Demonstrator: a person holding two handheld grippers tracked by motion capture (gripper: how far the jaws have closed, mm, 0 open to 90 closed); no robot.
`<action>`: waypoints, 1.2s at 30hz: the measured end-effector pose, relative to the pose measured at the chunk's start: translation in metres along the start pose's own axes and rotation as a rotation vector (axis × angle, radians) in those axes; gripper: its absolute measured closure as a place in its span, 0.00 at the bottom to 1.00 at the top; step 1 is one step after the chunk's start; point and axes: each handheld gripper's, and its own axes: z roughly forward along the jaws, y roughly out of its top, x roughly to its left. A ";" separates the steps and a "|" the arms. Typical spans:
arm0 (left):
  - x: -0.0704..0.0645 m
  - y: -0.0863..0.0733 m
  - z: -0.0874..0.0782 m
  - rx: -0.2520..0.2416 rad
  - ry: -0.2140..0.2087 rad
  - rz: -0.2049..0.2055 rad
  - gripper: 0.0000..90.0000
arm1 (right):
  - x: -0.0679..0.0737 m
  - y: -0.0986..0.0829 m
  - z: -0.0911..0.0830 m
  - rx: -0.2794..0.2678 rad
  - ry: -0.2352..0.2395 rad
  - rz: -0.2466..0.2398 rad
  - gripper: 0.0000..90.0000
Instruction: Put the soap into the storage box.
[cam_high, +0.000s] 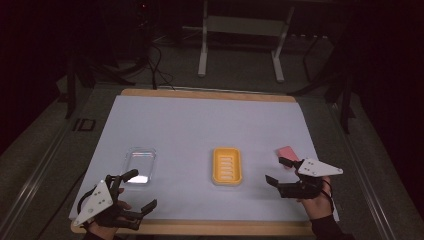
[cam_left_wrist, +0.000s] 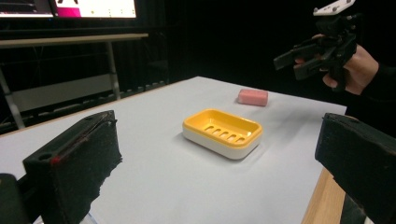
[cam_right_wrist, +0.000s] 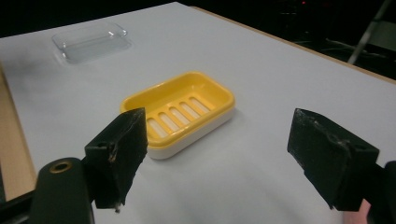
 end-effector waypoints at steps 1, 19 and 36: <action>0.000 0.000 0.000 0.001 0.002 0.001 0.00 | 0.000 0.000 0.000 0.002 0.001 -0.006 0.22; 0.000 0.002 0.000 0.002 -0.003 -0.013 0.00 | -0.002 0.001 0.002 0.021 0.002 -0.016 0.15; -0.003 0.001 0.006 0.050 -0.005 0.010 0.00 | 0.000 0.006 -0.004 0.037 -0.027 -0.017 0.13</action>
